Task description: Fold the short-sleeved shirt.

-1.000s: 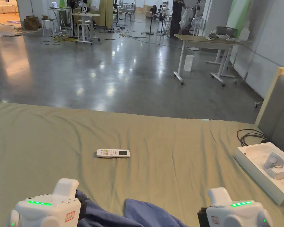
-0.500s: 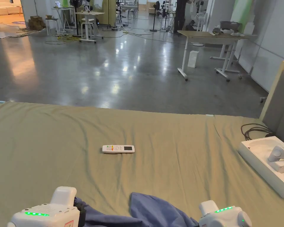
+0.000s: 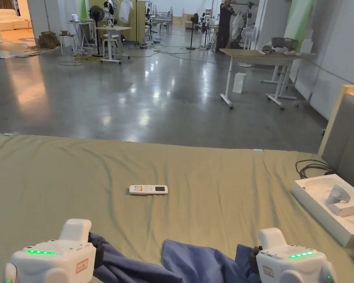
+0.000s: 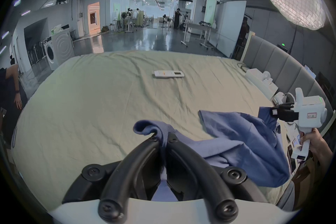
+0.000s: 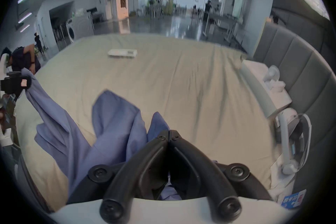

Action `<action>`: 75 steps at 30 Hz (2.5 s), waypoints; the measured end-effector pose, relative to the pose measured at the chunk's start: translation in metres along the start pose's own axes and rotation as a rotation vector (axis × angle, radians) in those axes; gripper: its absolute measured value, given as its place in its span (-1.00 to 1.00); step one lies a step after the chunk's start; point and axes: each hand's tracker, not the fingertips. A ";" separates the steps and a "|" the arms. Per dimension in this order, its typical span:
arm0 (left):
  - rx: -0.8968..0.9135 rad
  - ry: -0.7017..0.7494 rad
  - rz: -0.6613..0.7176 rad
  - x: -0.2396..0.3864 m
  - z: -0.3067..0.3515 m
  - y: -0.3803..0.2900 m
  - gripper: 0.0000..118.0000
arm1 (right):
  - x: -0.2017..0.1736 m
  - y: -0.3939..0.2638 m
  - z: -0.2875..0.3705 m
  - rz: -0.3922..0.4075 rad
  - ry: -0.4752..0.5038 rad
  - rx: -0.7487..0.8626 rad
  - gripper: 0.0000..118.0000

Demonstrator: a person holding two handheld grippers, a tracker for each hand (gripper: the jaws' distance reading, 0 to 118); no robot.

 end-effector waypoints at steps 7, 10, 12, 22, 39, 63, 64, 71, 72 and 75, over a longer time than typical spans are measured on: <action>0.117 0.023 -0.016 -0.014 0.047 0.042 -0.91 | 0.012 0.052 0.079 -0.041 -0.027 0.215 -1.00; 0.175 0.051 -0.019 -0.026 0.072 0.066 -0.91 | 0.016 0.076 0.111 -0.017 -0.053 0.297 -1.00; 0.216 0.080 -0.027 -0.036 0.090 0.082 -0.91 | 0.018 0.090 0.133 -0.018 -0.080 0.365 -1.00; 0.366 0.249 -0.015 -0.100 0.183 0.158 -0.91 | 0.037 0.169 0.205 0.005 -0.192 0.498 -1.00; 0.263 0.383 0.056 -0.169 0.173 0.167 -0.91 | 0.057 0.186 0.194 0.031 -0.361 0.412 -1.00; 0.360 0.299 -0.038 -0.096 0.126 0.271 -0.91 | 0.049 0.278 0.156 0.023 -0.372 0.477 -1.00; 0.361 0.298 -0.038 -0.098 0.127 0.270 -0.91 | 0.051 0.275 0.157 0.018 -0.375 0.480 -1.00; 0.309 0.269 0.021 -0.125 0.125 0.200 -0.91 | 0.054 0.214 0.157 -0.006 -0.344 0.438 -1.00; 0.300 0.267 0.032 -0.129 0.125 0.185 -0.91 | 0.052 0.201 0.157 0.003 -0.337 0.423 -1.00; 0.259 0.249 0.041 -0.139 0.131 0.136 -0.91 | 0.042 0.153 0.164 0.013 -0.320 0.388 -1.00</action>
